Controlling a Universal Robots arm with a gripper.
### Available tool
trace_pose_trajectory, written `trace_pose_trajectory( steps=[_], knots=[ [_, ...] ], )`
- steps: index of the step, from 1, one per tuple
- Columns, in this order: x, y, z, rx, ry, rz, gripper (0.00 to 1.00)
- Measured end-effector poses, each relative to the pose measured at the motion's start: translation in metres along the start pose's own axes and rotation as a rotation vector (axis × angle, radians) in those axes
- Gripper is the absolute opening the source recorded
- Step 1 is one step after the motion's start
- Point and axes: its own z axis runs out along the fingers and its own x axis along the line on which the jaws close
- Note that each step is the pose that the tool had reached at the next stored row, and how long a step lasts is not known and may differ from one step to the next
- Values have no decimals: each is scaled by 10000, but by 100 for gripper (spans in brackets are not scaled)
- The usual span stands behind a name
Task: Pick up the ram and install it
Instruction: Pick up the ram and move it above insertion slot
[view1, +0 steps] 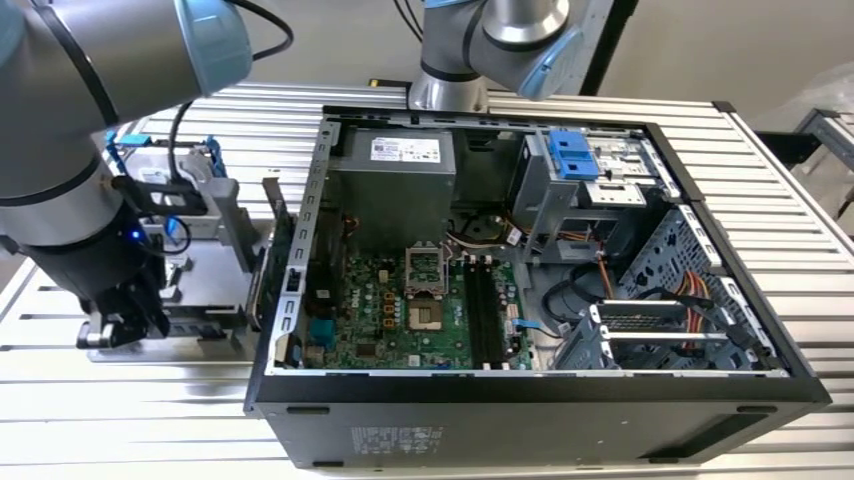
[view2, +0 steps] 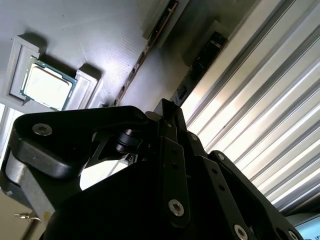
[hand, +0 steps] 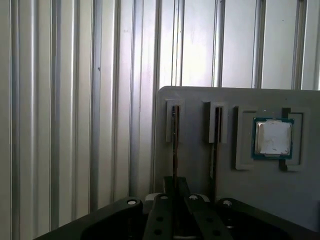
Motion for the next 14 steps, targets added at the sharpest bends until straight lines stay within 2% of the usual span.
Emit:
trace_pose_trajectory(
  steps=[14],
  knots=[
    [0, 2, -77, 1, -1, 1, 0]
  ],
)
